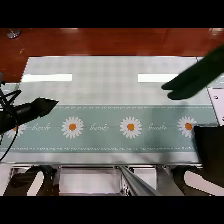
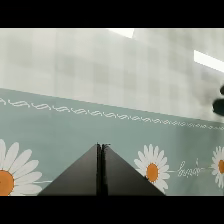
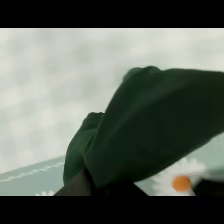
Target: Fold the shirts.
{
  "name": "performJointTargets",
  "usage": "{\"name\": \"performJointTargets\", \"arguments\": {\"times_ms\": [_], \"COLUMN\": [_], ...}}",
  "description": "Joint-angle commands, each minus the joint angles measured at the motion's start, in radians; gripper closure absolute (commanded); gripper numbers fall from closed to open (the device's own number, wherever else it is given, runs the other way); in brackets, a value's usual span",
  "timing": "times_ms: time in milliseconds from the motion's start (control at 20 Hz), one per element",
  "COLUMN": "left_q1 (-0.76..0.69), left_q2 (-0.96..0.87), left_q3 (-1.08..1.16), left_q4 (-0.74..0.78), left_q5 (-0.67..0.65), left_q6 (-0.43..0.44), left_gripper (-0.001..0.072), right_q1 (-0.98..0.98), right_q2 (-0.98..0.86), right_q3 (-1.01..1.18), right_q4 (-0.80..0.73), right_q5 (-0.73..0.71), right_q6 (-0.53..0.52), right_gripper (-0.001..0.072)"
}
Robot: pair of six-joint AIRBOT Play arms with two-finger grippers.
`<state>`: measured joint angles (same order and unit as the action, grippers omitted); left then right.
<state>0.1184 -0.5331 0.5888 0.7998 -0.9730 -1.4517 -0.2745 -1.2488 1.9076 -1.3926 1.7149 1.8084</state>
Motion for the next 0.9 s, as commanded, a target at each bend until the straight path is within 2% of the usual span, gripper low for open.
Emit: {"name": "performJointTargets", "arguments": {"times_ms": [0,100,300,450,500,550,600,650,750,850], "left_q1": [-0.001,-0.001,0.000,-0.010,-0.017,-0.024,-0.033,-0.038,-0.035,-0.037], "left_q2": [0.000,0.000,-0.002,-0.003,-0.005,-0.008,-0.012,-0.016,-0.043,-0.111], "left_q3": [0.000,0.000,0.000,0.000,0.000,0.000,0.000,0.001,0.032,0.129], "left_q4": [0.000,0.000,0.000,0.000,0.000,-0.001,0.000,-0.001,0.000,-0.001], "left_q5": [0.001,0.001,0.005,0.005,0.005,0.014,0.047,0.089,0.138,0.133], "left_q6": [0.001,0.019,0.032,0.046,0.046,0.046,0.061,0.109,0.132,0.135], "left_gripper": [0.0681,0.0681,0.0681,0.0681,0.0681,0.0681,0.0681,0.0681,0.0681,0.0681], "right_q1": [-0.187,-0.258,-0.458,-0.623,-0.659,-0.690,-0.709,-0.713,-0.713,-0.713], "right_q2": [0.180,0.307,0.492,0.583,0.609,0.636,0.649,0.647,0.605,0.541], "right_q3": [-0.212,-0.360,-0.600,-0.745,-0.795,-0.840,-0.869,-0.874,-0.833,-0.734], "right_q4": [-0.058,-0.167,-0.535,-0.572,-0.590,-0.629,-0.636,-0.628,-0.518,-0.289], "right_q5": [0.121,0.137,0.116,0.139,0.140,0.137,0.116,0.091,-0.003,-0.154], "right_q6": [-0.018,-0.049,0.020,0.027,0.027,0.051,0.065,0.066,0.035,-0.036], "right_gripper": [0.0693,0.0693,0.0692,0.0690,0.0583,0.0191,0.0091,0.0087,0.0088,0.0112]}}
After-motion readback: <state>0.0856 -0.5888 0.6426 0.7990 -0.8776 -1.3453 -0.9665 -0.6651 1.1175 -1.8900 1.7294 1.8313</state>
